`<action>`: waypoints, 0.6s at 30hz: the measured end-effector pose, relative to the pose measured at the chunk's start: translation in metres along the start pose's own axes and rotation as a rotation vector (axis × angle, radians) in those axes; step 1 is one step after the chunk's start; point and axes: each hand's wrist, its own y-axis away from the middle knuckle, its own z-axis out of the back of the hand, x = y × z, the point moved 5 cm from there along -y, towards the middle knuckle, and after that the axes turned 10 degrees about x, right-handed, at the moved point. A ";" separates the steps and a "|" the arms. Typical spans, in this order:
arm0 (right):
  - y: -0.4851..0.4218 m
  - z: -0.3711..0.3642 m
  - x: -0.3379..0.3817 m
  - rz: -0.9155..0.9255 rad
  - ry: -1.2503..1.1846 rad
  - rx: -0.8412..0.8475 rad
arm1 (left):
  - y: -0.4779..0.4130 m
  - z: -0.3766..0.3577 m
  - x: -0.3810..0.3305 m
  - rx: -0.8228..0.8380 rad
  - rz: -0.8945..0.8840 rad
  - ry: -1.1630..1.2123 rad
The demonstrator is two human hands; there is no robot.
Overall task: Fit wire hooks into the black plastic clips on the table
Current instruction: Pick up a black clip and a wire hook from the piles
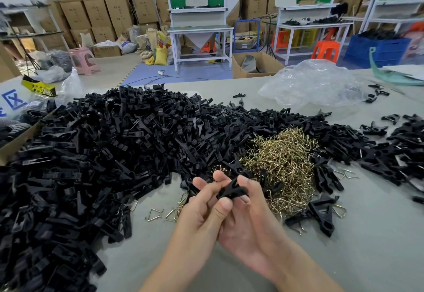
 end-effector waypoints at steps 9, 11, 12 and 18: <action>0.000 0.008 -0.003 0.059 -0.165 -0.035 | -0.002 -0.003 0.002 0.057 0.098 -0.025; 0.000 0.007 -0.003 0.072 -0.174 -0.049 | -0.003 -0.002 0.002 0.051 0.105 -0.031; -0.001 0.007 -0.004 0.072 -0.179 -0.058 | -0.003 -0.001 0.003 0.049 0.105 -0.048; -0.001 0.012 -0.008 0.064 -0.236 -0.130 | -0.004 -0.001 0.009 0.093 0.119 -0.142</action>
